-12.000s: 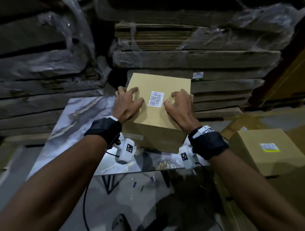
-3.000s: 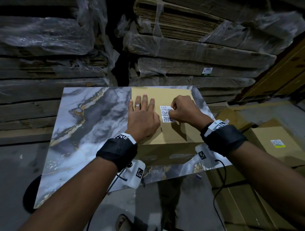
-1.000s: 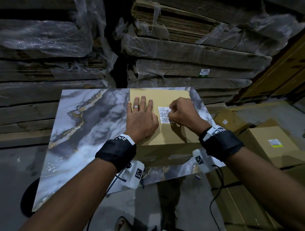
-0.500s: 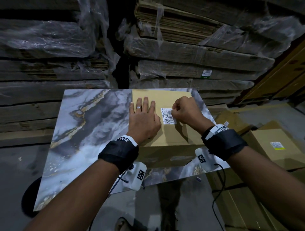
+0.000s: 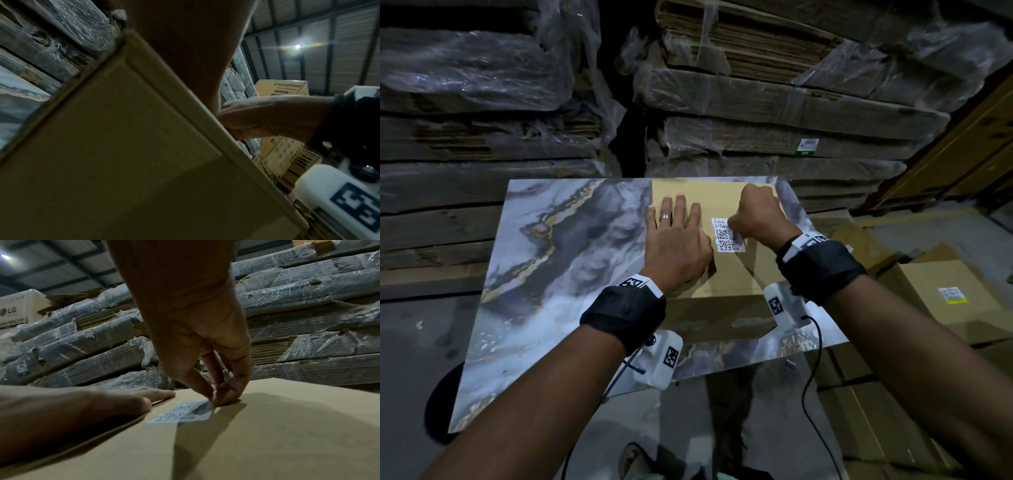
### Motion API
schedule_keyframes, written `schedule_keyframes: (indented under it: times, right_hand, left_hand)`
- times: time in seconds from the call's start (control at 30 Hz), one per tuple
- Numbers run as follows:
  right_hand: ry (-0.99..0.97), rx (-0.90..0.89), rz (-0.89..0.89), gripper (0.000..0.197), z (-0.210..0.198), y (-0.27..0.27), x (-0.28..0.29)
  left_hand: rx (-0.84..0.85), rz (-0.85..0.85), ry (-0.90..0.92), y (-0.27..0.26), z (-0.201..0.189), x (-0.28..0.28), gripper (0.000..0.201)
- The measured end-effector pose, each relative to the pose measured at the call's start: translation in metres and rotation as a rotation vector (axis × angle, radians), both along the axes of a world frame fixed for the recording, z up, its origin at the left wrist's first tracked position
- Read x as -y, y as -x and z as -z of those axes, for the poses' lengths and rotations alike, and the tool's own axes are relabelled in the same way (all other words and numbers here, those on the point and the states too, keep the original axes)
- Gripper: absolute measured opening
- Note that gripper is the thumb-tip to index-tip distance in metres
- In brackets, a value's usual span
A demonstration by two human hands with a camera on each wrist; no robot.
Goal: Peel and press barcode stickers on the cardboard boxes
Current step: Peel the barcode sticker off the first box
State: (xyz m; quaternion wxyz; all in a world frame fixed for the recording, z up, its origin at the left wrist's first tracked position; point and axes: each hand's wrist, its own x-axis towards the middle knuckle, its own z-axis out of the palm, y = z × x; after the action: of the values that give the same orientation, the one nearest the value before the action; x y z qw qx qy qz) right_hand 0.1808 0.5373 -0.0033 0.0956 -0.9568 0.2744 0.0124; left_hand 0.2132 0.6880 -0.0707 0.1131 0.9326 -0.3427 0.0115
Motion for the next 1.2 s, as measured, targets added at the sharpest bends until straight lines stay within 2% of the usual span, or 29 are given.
schedule_keyframes:
  times: [0.33, 0.43, 0.6, 0.67, 0.8, 1.0, 1.2]
  right_hand:
    - [-0.053, 0.021, 0.035, 0.010, 0.005, 0.012, -0.008]
    - [-0.114, 0.029, 0.075, 0.020, 0.007, 0.012, -0.006]
    - [-0.206, 0.125, -0.017, 0.011, 0.007, 0.016, 0.011]
    - [-0.171, 0.211, -0.038, 0.007, 0.014, 0.021, 0.014]
    - [-0.035, 0.260, -0.095, 0.016, 0.026, 0.024, 0.011]
    - [0.030, 0.131, -0.021, 0.006, 0.020, 0.007, 0.003]
    - [-0.016, 0.064, 0.033, 0.017, 0.008, 0.003, -0.004]
  left_hand:
    - [0.015, 0.003, -0.026, 0.000, -0.001, 0.000, 0.079]
    - [0.008, 0.002, -0.029, 0.000, -0.002, 0.000, 0.078]
    - [-0.008, -0.003, -0.015, 0.001, -0.003, -0.001, 0.076]
    - [-0.004, -0.006, -0.018, 0.000, -0.003, -0.001, 0.076]
    - [0.003, -0.005, -0.032, 0.001, -0.002, -0.001, 0.076]
    - [-0.014, -0.006, -0.029, 0.000, -0.002, 0.000, 0.075]
    - [-0.012, -0.006, -0.033, 0.000, -0.003, 0.000, 0.075]
